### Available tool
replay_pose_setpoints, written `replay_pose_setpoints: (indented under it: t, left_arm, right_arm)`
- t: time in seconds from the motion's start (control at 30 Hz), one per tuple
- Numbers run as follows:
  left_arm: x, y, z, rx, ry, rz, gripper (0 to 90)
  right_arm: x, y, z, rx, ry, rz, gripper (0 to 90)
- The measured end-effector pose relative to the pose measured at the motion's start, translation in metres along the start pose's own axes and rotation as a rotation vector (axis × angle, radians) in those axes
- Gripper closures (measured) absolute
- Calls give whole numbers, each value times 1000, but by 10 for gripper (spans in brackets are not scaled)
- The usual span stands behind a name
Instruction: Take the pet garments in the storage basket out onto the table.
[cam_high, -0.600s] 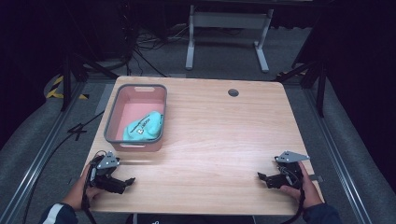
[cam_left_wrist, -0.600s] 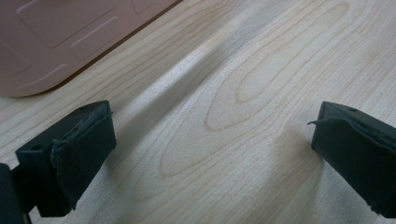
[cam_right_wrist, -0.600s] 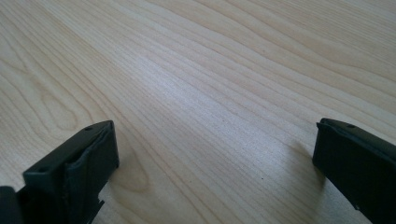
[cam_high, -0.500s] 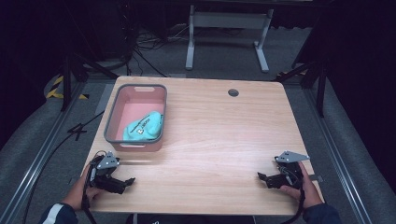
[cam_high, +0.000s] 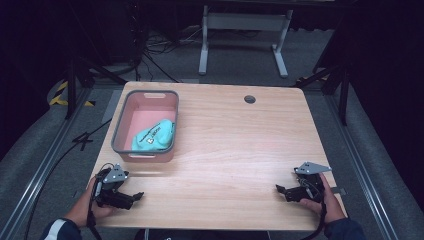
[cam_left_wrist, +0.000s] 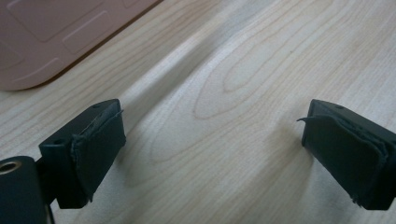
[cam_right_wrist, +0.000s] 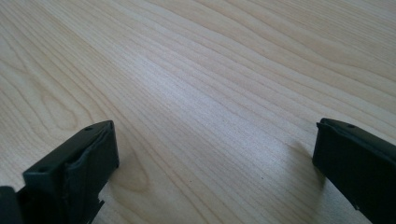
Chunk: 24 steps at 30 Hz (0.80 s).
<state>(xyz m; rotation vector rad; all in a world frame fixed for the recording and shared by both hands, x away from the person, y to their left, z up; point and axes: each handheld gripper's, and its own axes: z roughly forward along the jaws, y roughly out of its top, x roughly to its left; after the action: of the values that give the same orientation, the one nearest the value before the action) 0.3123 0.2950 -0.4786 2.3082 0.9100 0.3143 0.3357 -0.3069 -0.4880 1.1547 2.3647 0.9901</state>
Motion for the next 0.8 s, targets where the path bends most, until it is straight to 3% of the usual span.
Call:
replay_pose_setpoints:
  t: [0.17,0.27,0.33,0.7,0.8]
  left_arm:
    - [0,4,-1,34,-25,16,69]
    - [-2,6,-4,21,-55,42,211]
    - [-3,7,-6,16,-48,47,174]
    - [-7,15,-30,-49,-18,67,220]
    - [-6,16,-36,-68,-9,55,219]
  right_arm:
    - [0,0,0,0,0,0,5]
    - [0,0,0,0,0,0,5]
    - [0,0,0,0,-1,1,5]
    - [0,0,0,1,-3,0,5]
    - [0,0,0,1,-3,0,5]
